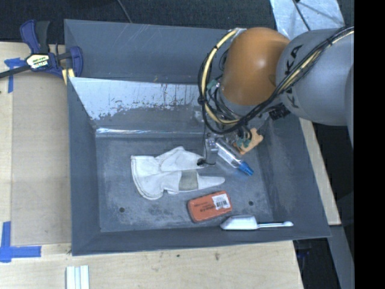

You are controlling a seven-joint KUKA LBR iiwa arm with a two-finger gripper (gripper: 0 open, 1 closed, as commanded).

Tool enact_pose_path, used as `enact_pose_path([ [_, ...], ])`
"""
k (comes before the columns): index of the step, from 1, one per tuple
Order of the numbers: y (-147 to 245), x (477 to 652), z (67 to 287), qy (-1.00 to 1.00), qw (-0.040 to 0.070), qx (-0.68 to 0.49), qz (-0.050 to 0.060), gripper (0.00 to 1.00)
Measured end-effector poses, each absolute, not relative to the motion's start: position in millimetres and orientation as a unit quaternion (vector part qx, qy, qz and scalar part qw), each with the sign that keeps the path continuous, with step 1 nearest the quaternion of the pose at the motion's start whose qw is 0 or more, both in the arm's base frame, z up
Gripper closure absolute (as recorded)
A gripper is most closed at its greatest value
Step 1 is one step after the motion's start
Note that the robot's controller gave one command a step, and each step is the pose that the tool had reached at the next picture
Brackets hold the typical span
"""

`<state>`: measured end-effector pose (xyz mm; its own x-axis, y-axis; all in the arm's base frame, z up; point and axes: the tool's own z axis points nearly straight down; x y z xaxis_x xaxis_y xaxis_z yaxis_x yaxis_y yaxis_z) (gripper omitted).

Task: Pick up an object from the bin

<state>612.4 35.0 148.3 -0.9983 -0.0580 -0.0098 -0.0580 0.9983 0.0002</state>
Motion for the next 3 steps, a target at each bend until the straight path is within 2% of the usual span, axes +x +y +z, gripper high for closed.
enact_pose_path([
  [1,43,612.2,101,0.998,0.002,-0.067,0.0,0.0],
  [2,63,614.5,73,0.993,0.0,-0.114,0.0,1.0],
  [3,62,614.5,73,0.993,0.0,-0.114,0.0,1.0],
])
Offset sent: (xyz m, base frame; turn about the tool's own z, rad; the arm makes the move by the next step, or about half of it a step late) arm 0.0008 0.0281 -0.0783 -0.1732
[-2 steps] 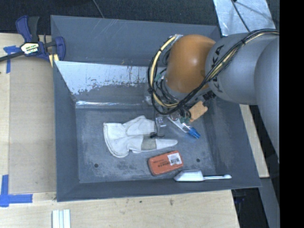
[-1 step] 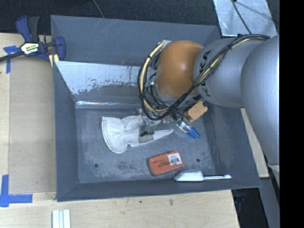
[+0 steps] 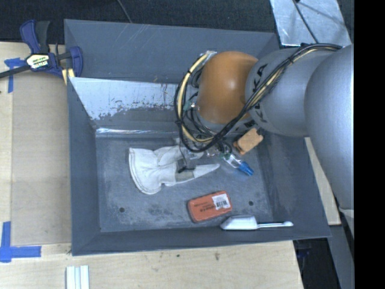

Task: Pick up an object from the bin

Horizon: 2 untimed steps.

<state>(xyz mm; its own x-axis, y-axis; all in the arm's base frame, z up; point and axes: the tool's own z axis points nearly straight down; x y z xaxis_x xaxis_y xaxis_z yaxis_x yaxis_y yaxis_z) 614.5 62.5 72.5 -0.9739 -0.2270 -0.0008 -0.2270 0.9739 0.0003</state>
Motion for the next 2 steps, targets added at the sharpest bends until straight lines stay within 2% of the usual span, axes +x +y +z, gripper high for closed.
enact_pose_path([
  [1,37.3,604.2,163.4,0.99,0.001,-0.139,0.0,1.0],
  [2,37.4,604.1,163.4,0.99,0.001,-0.139,0.0,1.0],
])
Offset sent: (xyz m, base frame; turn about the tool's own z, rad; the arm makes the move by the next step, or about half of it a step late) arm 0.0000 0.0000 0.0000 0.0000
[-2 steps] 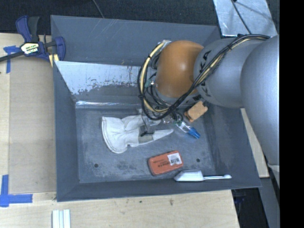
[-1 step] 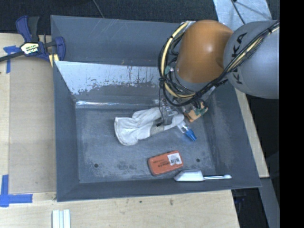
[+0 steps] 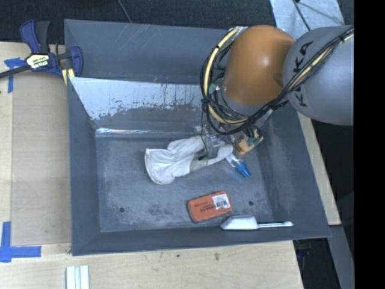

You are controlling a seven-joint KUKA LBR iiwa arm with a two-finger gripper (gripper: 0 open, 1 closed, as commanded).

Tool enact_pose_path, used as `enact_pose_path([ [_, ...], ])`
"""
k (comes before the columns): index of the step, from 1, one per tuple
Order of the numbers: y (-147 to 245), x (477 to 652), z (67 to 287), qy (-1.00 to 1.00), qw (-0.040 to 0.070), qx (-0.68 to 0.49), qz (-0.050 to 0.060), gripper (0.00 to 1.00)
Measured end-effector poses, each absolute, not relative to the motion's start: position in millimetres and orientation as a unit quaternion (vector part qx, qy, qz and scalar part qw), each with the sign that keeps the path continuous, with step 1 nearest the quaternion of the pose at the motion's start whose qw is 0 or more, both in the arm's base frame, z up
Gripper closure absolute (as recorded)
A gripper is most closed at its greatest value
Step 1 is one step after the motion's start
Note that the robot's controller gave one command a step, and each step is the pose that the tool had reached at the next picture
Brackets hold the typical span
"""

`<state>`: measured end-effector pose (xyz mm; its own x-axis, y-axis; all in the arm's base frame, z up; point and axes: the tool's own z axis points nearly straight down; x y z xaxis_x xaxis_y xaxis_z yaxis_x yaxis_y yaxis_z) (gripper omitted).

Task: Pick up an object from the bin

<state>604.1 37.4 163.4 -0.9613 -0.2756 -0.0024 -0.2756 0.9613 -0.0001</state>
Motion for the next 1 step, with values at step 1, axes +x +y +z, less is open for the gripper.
enact_pose_path([
  [1,35.3,572.7,266.1,0.989,0.001,-0.145,0.0,1.0],
])
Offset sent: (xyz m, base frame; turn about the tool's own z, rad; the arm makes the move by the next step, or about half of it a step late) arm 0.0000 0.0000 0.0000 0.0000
